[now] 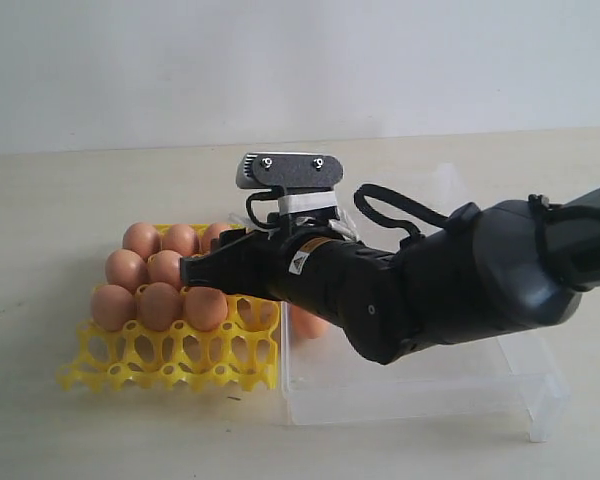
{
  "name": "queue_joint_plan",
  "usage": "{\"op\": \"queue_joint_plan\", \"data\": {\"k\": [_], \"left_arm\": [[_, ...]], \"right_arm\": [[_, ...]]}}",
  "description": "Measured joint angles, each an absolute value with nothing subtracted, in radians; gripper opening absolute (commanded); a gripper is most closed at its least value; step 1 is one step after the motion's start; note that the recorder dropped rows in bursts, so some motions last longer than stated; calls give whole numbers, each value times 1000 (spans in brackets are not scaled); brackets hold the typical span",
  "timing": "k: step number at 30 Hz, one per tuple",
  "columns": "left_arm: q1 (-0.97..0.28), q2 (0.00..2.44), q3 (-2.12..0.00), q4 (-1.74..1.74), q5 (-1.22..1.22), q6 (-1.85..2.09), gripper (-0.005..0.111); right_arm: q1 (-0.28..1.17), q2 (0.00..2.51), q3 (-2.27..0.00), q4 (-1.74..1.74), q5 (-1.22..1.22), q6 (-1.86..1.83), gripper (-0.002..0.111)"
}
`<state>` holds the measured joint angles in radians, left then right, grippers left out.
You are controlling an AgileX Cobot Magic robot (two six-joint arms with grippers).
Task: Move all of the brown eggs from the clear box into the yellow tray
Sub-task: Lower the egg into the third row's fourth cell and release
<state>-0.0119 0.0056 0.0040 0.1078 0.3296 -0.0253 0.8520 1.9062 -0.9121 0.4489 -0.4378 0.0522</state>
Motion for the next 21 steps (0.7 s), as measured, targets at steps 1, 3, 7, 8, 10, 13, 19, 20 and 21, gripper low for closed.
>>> {"op": "queue_joint_plan", "data": {"k": [1, 3, 7, 8, 10, 13, 19, 20, 21], "left_arm": [[-12, 6, 4, 108, 330, -25, 0], [-12, 6, 4, 108, 330, -25, 0], [-12, 6, 4, 108, 330, -25, 0], [-12, 6, 4, 108, 330, -25, 0], [-12, 6, 4, 108, 330, -25, 0], [-12, 6, 4, 108, 330, -25, 0], [-12, 6, 4, 108, 330, -25, 0], [-12, 6, 4, 108, 330, -25, 0], [-12, 6, 4, 108, 330, -25, 0]], "right_arm": [[852, 1907, -910, 449, -438, 55, 0], [852, 1913, -906, 449, -450, 56, 0], [852, 1932, -906, 449, -475, 56, 0], [852, 1938, -906, 449, -477, 56, 0], [852, 1939, -906, 449, -475, 56, 0], [852, 1939, -906, 450, -475, 56, 0], [852, 1947, -906, 450, -473, 56, 0], [852, 1955, -906, 456, -473, 56, 0], [852, 1960, -906, 458, -471, 56, 0]]}}
